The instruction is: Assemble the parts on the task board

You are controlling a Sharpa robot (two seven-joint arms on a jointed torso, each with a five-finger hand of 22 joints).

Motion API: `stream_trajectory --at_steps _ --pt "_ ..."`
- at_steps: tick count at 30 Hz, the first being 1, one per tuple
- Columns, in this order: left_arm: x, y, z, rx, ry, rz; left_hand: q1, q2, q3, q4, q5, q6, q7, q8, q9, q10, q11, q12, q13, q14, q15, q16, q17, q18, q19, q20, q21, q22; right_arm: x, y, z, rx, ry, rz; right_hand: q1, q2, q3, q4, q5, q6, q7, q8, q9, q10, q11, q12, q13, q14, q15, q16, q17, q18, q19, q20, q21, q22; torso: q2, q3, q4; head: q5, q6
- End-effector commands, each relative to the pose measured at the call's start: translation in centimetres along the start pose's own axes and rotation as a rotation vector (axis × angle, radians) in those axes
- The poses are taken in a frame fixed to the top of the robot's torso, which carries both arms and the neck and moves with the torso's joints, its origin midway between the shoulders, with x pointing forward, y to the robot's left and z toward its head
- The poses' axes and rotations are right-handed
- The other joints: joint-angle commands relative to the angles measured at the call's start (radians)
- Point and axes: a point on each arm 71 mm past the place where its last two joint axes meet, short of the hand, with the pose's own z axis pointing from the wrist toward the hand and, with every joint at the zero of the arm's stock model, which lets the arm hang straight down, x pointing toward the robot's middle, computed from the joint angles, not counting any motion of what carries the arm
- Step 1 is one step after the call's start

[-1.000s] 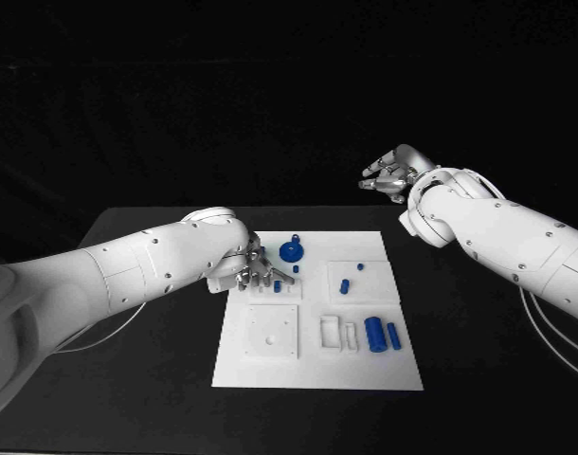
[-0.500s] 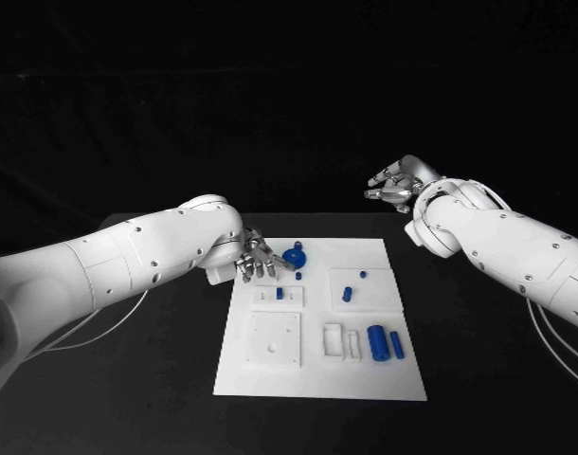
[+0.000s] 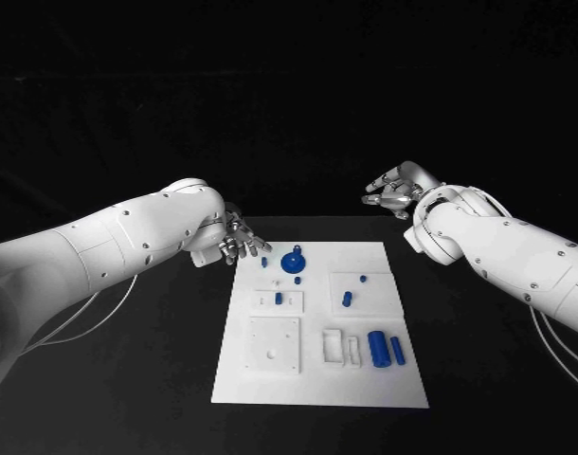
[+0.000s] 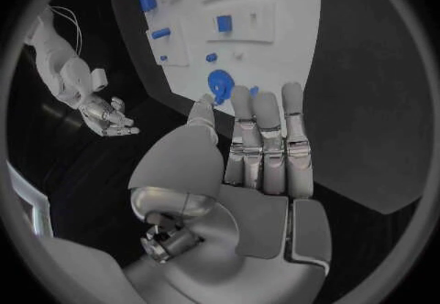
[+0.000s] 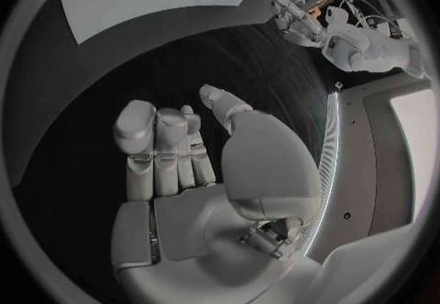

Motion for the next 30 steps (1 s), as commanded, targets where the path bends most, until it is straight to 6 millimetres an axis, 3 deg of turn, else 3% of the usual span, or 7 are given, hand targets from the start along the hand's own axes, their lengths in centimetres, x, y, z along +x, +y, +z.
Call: stream_trajectory --at_steps 1,5,8,9,11,17,30 --pt "-0.7 -0.2 0.1 0.022 -0.036 0.032 0.006 0.007 -0.015 -0.005 0.010 -0.024 -0.008 0.052 0.056 -0.001 -0.009 0.010 0.002 0.001 -0.002 0.005 0.000 -0.015 -0.003 -0.001 0.009 0.019 -0.1 0.2 -0.1 -0.005 -0.002 0.013 -0.008 0.002 0.000 0.005 0.007 -0.010 0.001 -0.004 -0.001 -0.006 0.001 -0.004 -0.001 0.001 0.000 -0.005 -0.001 0.009 0.040 -0.002 -0.004 0.110 0.014 0.0002 -0.0012 0.000 0.008" --pt "-1.4 0.1 0.3 0.007 -0.070 0.045 0.005 0.003 -0.025 0.002 0.006 -0.042 -0.017 0.112 0.148 -0.001 -0.013 0.013 0.002 0.003 -0.005 0.008 -0.001 -0.015 -0.004 -0.003 0.015 0.019 -0.2 0.5 -0.3 -0.015 -0.002 0.019 -0.010 0.002 -0.001 0.007 0.006 -0.010 0.001 -0.004 -0.001 -0.004 0.001 -0.003 0.000 0.001 0.000 -0.005 -0.001 0.009 0.040 -0.002 -0.003 0.110 0.026 -0.0002 -0.0017 -0.001 0.015" --pt "-1.7 0.2 0.5 0.004 -0.088 0.055 0.006 -0.004 -0.027 0.004 0.009 -0.046 -0.019 0.125 0.177 -0.004 -0.014 0.019 0.004 0.002 -0.005 0.013 0.001 -0.015 -0.005 -0.003 0.020 0.019 -0.3 0.9 -0.5 -0.022 -0.002 0.023 -0.010 0.002 -0.001 0.007 0.006 -0.010 0.001 -0.004 -0.001 -0.004 0.001 -0.003 0.000 0.001 0.000 -0.005 -0.001 0.009 0.040 -0.002 -0.003 0.110 0.035 -0.0008 -0.0019 -0.003 0.020" --pt "-1.8 0.2 0.6 0.004 -0.092 0.056 0.006 -0.005 -0.028 0.004 0.009 -0.046 -0.019 0.125 0.179 -0.004 -0.014 0.019 0.004 0.002 -0.006 0.013 0.001 -0.015 -0.005 -0.004 0.021 0.019 -0.3 1.0 -0.5 -0.024 -0.002 0.023 -0.010 0.002 -0.001 0.007 0.006 -0.010 0.001 -0.004 -0.001 -0.004 0.001 -0.003 0.000 0.001 0.000 -0.005 -0.001 0.009 0.040 -0.002 -0.003 0.110 0.038 -0.0010 -0.0022 -0.003 0.023" --pt "-2.0 0.2 0.7 0.003 -0.101 0.058 -0.002 -0.029 -0.035 0.007 0.000 -0.050 -0.016 0.122 0.182 -0.007 -0.012 0.019 0.005 0.000 -0.004 0.014 0.001 -0.015 -0.007 -0.003 0.021 0.019 -0.4 1.2 -0.6 -0.028 -0.003 0.021 -0.010 -0.002 -0.005 0.008 0.008 -0.013 0.001 -0.004 -0.001 -0.003 0.001 -0.003 -0.001 0.001 0.000 -0.004 -0.001 0.009 0.040 -0.001 -0.003 0.110 0.044 -0.0014 -0.0024 -0.003 0.027" --pt "-1.8 0.0 1.0 0.007 -0.115 0.059 -0.009 -0.067 0.011 0.048 -0.030 -0.051 -0.011 0.104 0.181 -0.013 -0.009 0.024 0.003 -0.003 -0.003 0.018 0.000 -0.015 -0.010 -0.002 0.026 0.019 -0.5 1.7 -0.9 -0.039 -0.005 0.021 -0.008 -0.002 -0.020 0.017 0.008 -0.014 0.001 -0.004 -0.001 -0.003 0.001 -0.003 -0.003 0.001 0.001 -0.004 -0.002 0.009 0.041 -0.001 -0.004 0.111 0.057 -0.0034 -0.0013 -0.008 0.033" --pt "-1.3 -0.6 1.4 0.024 -0.110 0.038 -0.015 -0.072 0.019 0.065 -0.037 -0.049 -0.009 0.094 0.172 -0.014 -0.008 0.026 0.003 -0.003 -0.002 0.021 0.000 -0.015 -0.011 -0.001 0.028 0.019 -1.0 2.0 -1.0 -0.046 -0.020 0.027 -0.009 -0.005 -0.025 0.018 0.010 -0.014 0.001 -0.004 0.000 -0.003 0.001 -0.004 -0.004 0.001 0.001 -0.004 -0.002 0.010 0.041 -0.001 -0.003 0.111 0.069 -0.0054 -0.0036 -0.012 0.040"
